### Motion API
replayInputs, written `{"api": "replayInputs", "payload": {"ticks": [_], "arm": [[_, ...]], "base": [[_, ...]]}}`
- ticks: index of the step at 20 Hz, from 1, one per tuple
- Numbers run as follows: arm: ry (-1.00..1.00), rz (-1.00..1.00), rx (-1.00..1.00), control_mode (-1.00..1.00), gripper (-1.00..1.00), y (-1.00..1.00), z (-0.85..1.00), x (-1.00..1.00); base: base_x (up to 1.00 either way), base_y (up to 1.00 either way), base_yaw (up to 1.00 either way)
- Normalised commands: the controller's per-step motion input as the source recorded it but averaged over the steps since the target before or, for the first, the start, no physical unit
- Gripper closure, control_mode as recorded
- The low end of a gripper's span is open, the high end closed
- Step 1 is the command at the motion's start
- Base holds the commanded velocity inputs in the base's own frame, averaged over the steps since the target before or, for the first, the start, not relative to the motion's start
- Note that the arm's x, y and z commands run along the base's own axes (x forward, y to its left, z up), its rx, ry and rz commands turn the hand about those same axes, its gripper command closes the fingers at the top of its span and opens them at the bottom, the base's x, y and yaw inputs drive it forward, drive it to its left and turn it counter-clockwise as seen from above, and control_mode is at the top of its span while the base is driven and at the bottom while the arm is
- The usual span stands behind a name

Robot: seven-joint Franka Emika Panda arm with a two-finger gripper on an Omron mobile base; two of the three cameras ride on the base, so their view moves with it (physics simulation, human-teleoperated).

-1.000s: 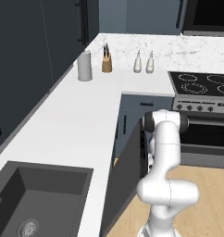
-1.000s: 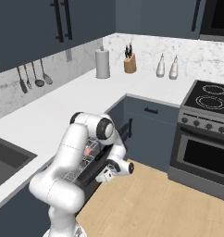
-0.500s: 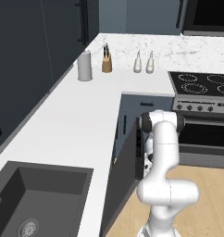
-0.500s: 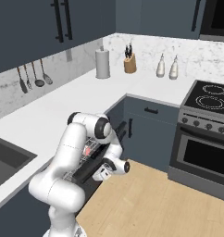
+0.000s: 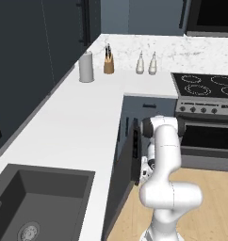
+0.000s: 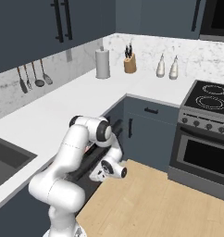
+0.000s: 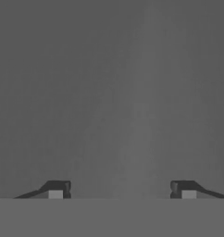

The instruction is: Pick up the cup and bowl from the counter, place them in the dishwasher, and close the dishwasher door.

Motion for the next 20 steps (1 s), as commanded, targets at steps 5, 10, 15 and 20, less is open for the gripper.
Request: {"api": "replayInputs", "payload": {"ticks": [5, 10, 15, 20], "arm": [[-0.08, 0.03, 0.1, -1.0, -1.0, 1.0, -0.01, 0.63], [0.0, 0.07, 0.08, -1.0, -1.0, 1.0, -0.05, 0.75], [0.0, 0.09, 0.05, -1.0, -1.0, 1.0, -0.11, 0.8], [0.0, 0.09, 0.02, -1.0, -1.0, 1.0, -0.24, 0.8]], "base": [[0.0, 0.0, 0.0], [0.0, 0.0, 0.0], [0.0, 0.0, 0.0], [0.0, 0.0, 0.0]]}}
